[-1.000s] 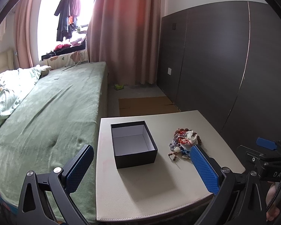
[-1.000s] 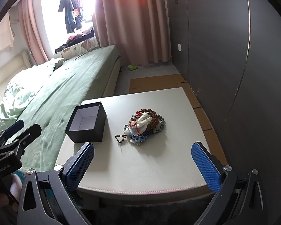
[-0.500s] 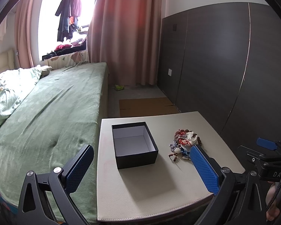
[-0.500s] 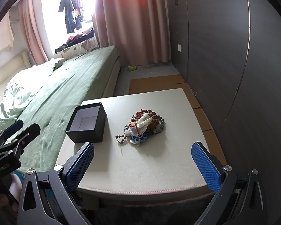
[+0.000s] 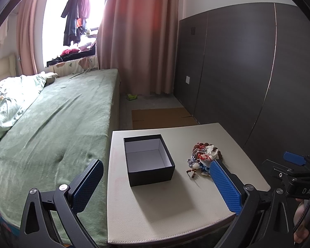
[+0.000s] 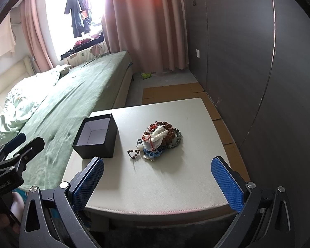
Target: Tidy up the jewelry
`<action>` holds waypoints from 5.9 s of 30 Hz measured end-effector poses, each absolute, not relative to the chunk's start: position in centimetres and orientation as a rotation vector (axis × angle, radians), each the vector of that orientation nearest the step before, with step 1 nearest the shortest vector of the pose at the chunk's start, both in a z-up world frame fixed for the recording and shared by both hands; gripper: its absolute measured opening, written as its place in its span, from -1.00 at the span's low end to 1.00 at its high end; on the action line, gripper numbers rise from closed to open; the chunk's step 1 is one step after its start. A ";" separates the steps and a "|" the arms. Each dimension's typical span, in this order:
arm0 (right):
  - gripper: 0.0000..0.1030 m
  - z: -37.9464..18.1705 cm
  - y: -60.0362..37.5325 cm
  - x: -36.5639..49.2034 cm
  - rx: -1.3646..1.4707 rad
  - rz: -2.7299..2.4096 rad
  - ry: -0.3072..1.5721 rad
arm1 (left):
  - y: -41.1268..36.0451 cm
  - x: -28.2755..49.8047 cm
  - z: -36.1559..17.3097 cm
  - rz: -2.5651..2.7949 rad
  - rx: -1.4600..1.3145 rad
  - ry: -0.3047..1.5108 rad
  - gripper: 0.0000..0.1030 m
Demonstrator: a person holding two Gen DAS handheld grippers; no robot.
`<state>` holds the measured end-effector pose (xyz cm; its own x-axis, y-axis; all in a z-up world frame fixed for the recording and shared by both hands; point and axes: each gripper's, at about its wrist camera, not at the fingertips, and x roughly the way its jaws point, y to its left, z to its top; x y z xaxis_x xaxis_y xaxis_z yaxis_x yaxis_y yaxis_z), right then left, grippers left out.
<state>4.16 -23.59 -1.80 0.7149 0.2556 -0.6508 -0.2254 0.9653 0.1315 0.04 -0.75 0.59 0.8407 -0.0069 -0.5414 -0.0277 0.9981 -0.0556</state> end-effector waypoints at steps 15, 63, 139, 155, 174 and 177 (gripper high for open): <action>1.00 -1.8 -24.5 4.7 0.084 0.258 0.731 | -0.8 0.4 0.3 0.008 -0.062 0.576 0.99; 1.00 -5.1 -32.0 20.6 0.550 0.235 0.915 | -11.1 19.0 -7.1 -0.391 -0.092 0.911 -0.24; -0.88 -8.7 -20.5 24.1 0.475 0.446 0.941 | 5.2 14.3 0.0 -0.153 -0.323 0.692 -1.00; -0.88 -4.3 -16.1 21.9 0.473 0.628 0.866 | 7.5 14.9 -1.1 -0.120 -0.365 0.733 -1.00; -0.87 -7.5 -9.2 22.8 0.460 0.770 0.997 | 13.8 14.5 -2.0 -0.023 -0.556 0.744 0.43; -0.82 -7.6 -8.2 22.6 0.423 0.772 1.004 | 14.1 14.3 -1.9 -0.031 -0.566 0.738 0.48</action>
<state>22.60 -8.16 -7.59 0.3101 0.7448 -0.5909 -0.3797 0.6668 0.6413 14.30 14.11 -1.93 0.7462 -0.2207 -0.6281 -0.1676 0.8508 -0.4981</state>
